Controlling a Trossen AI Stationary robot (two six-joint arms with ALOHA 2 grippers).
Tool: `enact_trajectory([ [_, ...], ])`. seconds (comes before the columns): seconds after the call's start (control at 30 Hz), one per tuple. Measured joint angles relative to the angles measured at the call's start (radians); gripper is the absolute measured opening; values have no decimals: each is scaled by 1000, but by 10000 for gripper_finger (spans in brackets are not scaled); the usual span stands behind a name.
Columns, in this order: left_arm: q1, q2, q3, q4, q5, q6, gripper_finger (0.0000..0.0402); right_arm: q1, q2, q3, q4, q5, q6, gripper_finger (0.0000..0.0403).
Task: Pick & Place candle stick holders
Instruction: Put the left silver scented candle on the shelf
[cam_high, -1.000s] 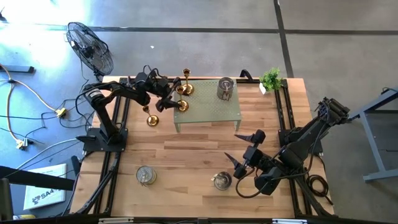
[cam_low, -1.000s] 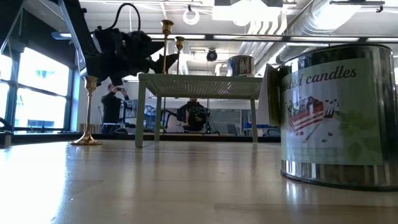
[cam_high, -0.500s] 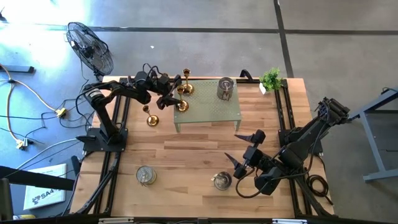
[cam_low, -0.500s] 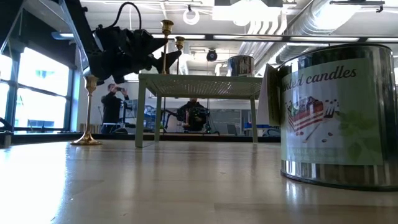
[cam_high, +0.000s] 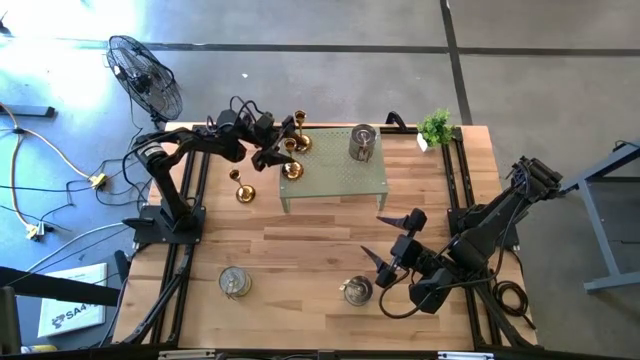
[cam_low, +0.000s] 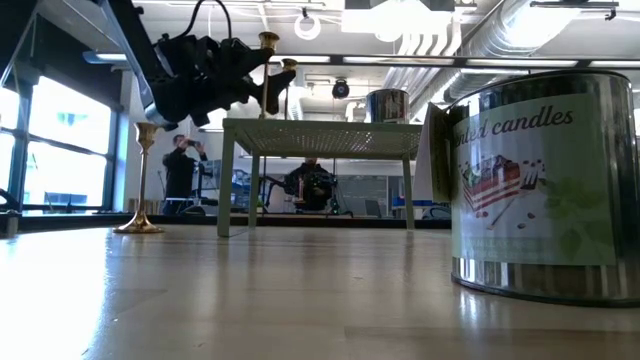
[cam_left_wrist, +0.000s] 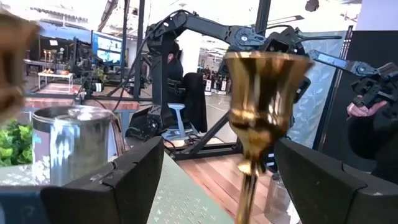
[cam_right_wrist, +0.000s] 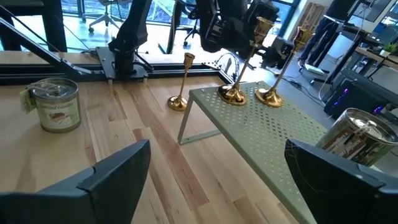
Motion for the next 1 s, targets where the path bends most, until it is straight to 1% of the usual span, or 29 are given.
enact_trajectory([
  [0.67, 0, -2, 70, 1, 15, -101, 301, 0, 0, 0, -3, -11, 0, 366],
  [1.0, 0, -89, 70, -6, 27, -104, 301, 0, 0, 0, -8, -12, 3, 366],
])
